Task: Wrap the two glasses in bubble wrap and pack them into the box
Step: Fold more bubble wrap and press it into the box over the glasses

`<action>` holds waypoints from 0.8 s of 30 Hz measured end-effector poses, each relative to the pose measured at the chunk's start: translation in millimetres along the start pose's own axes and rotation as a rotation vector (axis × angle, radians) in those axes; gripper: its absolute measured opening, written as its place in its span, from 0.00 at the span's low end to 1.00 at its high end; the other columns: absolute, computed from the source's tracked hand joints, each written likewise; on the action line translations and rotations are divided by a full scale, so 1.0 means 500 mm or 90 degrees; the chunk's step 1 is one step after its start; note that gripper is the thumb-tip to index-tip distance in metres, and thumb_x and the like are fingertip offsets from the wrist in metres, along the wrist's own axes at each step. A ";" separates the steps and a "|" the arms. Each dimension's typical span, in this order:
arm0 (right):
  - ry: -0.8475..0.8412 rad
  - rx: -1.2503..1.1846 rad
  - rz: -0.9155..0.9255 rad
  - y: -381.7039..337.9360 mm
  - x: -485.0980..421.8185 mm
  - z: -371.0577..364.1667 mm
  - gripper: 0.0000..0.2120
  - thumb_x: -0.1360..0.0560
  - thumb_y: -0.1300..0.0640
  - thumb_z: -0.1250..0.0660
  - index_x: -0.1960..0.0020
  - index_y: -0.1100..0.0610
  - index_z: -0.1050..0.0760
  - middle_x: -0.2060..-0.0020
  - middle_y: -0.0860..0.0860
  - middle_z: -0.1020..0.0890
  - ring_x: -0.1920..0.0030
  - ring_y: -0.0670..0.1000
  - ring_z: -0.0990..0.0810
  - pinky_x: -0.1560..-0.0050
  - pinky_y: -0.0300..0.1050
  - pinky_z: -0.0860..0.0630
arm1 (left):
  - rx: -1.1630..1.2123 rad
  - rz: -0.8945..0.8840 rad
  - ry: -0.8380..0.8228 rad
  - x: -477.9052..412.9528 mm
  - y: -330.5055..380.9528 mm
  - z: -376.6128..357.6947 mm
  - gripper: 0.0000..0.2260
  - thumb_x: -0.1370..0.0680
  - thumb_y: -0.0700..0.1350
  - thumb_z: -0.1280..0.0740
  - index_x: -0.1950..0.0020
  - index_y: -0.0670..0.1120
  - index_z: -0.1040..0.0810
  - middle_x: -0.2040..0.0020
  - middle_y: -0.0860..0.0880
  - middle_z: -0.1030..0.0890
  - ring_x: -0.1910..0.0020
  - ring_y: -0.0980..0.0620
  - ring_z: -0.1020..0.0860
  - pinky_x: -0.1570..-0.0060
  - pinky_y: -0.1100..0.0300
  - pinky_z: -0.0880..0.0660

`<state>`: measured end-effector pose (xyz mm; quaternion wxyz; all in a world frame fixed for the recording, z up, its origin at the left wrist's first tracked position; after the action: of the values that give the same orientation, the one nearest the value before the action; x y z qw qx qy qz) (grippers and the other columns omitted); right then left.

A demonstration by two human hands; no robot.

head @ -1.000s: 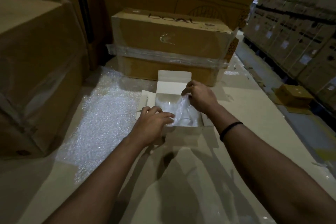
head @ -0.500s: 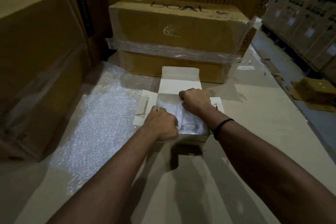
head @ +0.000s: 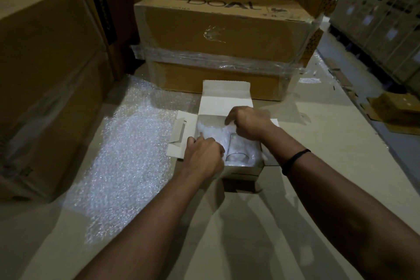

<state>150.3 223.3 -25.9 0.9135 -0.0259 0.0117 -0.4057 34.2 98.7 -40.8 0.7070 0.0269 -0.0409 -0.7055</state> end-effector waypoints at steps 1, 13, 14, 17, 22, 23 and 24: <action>-0.033 0.003 0.017 -0.003 0.001 -0.004 0.19 0.28 0.66 0.35 0.41 0.50 0.19 0.39 0.50 0.22 0.40 0.52 0.24 0.44 0.49 0.24 | 0.000 -0.010 -0.004 0.001 -0.001 -0.002 0.13 0.20 0.50 0.41 0.47 0.50 0.18 0.46 0.48 0.20 0.47 0.47 0.27 0.47 0.52 0.37; -0.220 -0.119 -0.126 -0.004 0.011 0.030 0.22 0.17 0.45 0.47 0.34 0.58 0.25 0.35 0.56 0.23 0.38 0.57 0.25 0.41 0.47 0.31 | 0.068 -0.061 0.063 0.053 -0.025 0.016 0.22 0.27 0.52 0.50 0.50 0.52 0.17 0.49 0.52 0.18 0.50 0.50 0.25 0.44 0.49 0.38; -0.247 -0.147 -0.150 -0.006 0.013 0.024 0.27 0.18 0.41 0.50 0.34 0.59 0.25 0.35 0.58 0.23 0.38 0.58 0.25 0.41 0.48 0.32 | 0.042 -0.063 0.022 0.057 -0.021 0.011 0.22 0.26 0.53 0.51 0.55 0.51 0.17 0.53 0.51 0.19 0.53 0.50 0.26 0.45 0.49 0.37; -0.269 -0.193 -0.197 -0.015 0.006 0.006 0.34 0.20 0.34 0.55 0.32 0.58 0.27 0.32 0.59 0.27 0.34 0.59 0.27 0.36 0.50 0.34 | 0.005 -0.054 -0.062 0.048 -0.004 0.006 0.20 0.22 0.53 0.52 0.66 0.49 0.27 0.60 0.49 0.23 0.58 0.49 0.28 0.45 0.48 0.37; -0.260 -0.189 -0.169 -0.017 -0.003 0.029 0.38 0.21 0.33 0.62 0.36 0.54 0.22 0.32 0.57 0.26 0.33 0.58 0.29 0.31 0.53 0.38 | 0.056 -0.023 -0.143 0.031 0.010 -0.003 0.23 0.20 0.57 0.54 0.66 0.50 0.29 0.58 0.46 0.23 0.55 0.48 0.29 0.40 0.46 0.39; -0.239 -0.194 -0.146 -0.019 -0.002 0.035 0.39 0.21 0.33 0.62 0.38 0.54 0.20 0.33 0.57 0.25 0.34 0.57 0.28 0.32 0.53 0.37 | 0.064 -0.017 -0.134 0.032 0.008 -0.002 0.23 0.20 0.57 0.53 0.66 0.49 0.28 0.59 0.46 0.23 0.55 0.48 0.28 0.40 0.46 0.38; -0.229 -0.201 -0.125 -0.021 -0.001 0.036 0.39 0.21 0.33 0.63 0.40 0.53 0.19 0.34 0.57 0.24 0.34 0.57 0.27 0.31 0.53 0.37 | 0.064 -0.016 -0.103 0.034 0.006 -0.003 0.23 0.20 0.57 0.52 0.66 0.49 0.26 0.60 0.47 0.23 0.56 0.48 0.27 0.41 0.47 0.37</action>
<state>142.8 217.2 -7.2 0.8417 -0.2413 -0.0905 -0.4745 37.3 81.4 -41.5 0.6903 0.0058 -0.1330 -0.7111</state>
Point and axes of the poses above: each hand's wrist, its own x-axis away from the middle knuckle, its own z-axis out of the back of the hand, y = z × x, the point moved 2 cm from there along -x, towards the middle knuckle
